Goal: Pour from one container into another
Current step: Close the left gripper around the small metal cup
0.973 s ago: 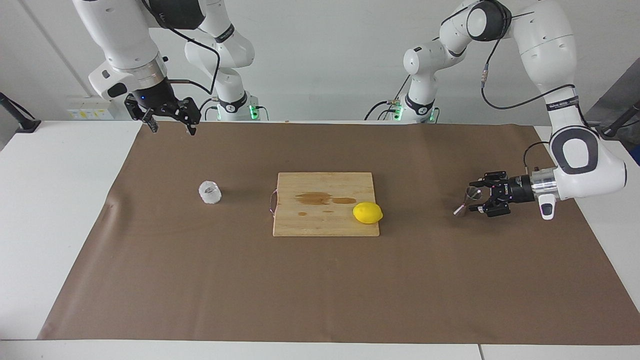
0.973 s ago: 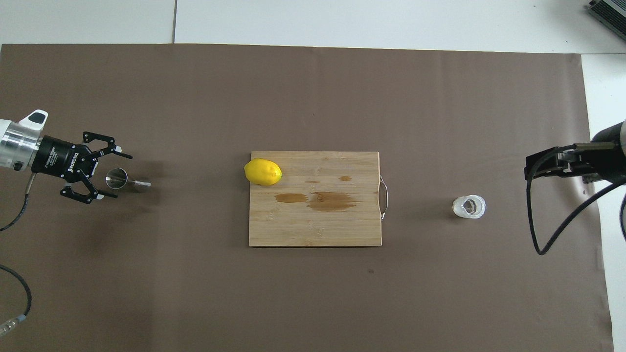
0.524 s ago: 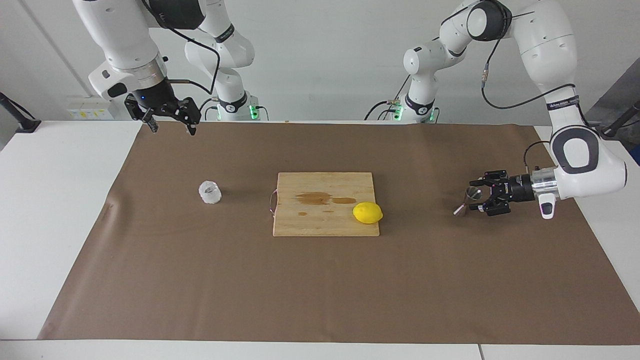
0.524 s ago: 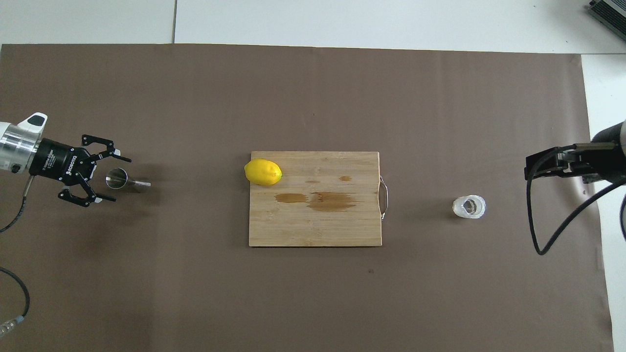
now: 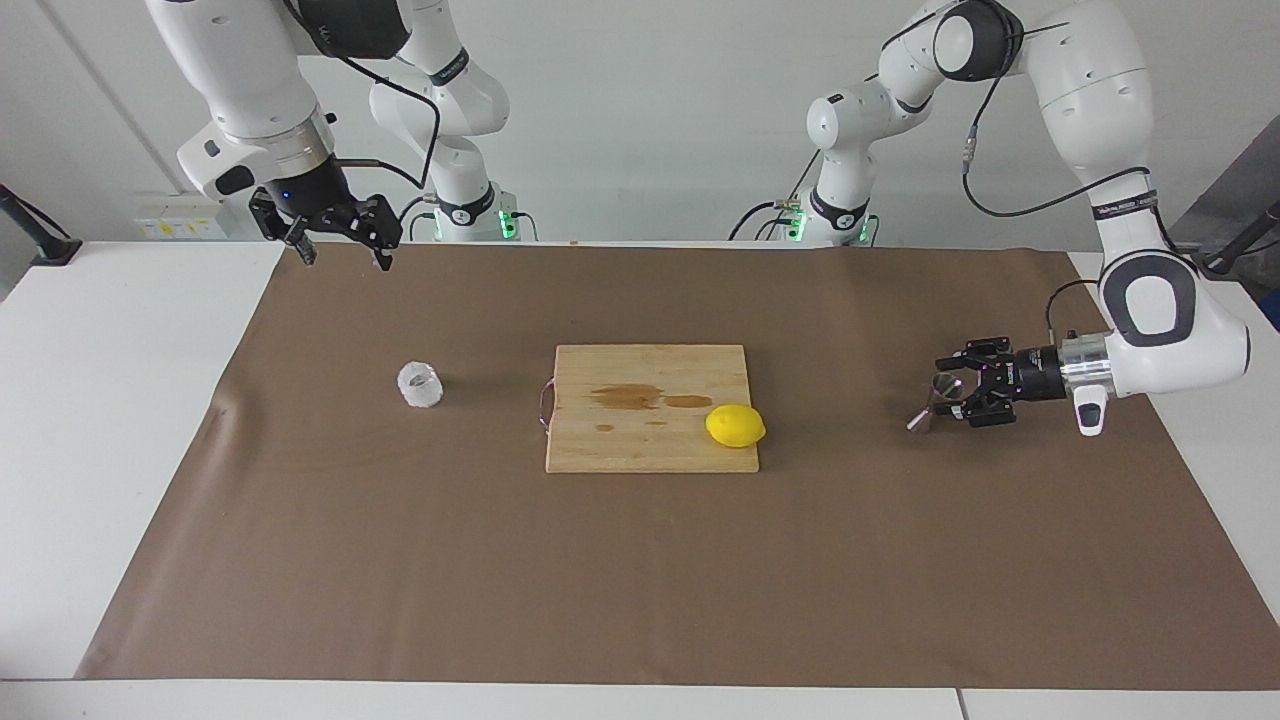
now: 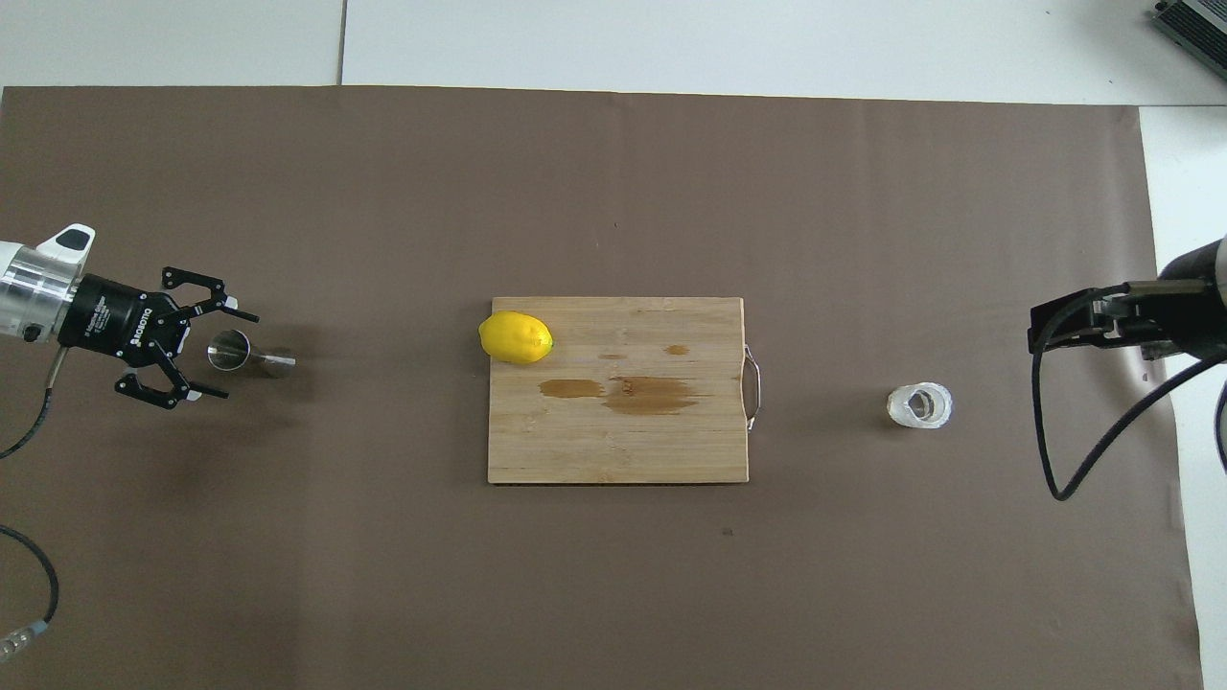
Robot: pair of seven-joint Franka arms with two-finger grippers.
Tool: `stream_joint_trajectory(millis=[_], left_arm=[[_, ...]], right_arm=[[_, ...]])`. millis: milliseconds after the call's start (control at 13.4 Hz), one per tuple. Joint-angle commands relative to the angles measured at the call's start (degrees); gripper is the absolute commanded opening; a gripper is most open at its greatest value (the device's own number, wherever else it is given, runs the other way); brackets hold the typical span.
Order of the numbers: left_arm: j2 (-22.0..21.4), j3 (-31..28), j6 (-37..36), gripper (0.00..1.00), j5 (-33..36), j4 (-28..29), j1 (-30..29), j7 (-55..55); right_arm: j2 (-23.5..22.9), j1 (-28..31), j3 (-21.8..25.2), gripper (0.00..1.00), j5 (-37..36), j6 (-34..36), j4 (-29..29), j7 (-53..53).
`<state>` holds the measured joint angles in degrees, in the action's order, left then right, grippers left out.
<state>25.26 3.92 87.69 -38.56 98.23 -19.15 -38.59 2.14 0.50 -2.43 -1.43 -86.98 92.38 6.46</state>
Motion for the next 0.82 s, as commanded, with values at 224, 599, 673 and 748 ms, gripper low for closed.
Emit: stream_joint_trajectory(millis=[224, 599, 673, 748], left_arm=[[-1.53, -0.31, 0.29, 0.75, 0.06, 1.97, -0.1, -0.7], [-1.44, -0.31, 0.47, 0.66, 0.06, 1.96, 0.16, -0.7], [-1.44, -0.31, 0.47, 0.65, 0.06, 1.96, 0.17, -0.7], [-1.44, -0.31, 0.47, 0.62, 0.06, 1.96, 0.08, -0.7]], right_arm=[[-0.2, 0.91, -0.2, 1.0, 1.25, 0.58, -0.36, -1.18], [-0.2, 0.91, -0.2, 1.0, 1.25, 0.58, -0.36, -1.18], [-0.2, 0.91, -0.2, 1.0, 1.25, 0.58, -0.36, -1.18], [-0.2, 0.91, -0.2, 1.0, 1.25, 0.58, -0.36, -1.18]])
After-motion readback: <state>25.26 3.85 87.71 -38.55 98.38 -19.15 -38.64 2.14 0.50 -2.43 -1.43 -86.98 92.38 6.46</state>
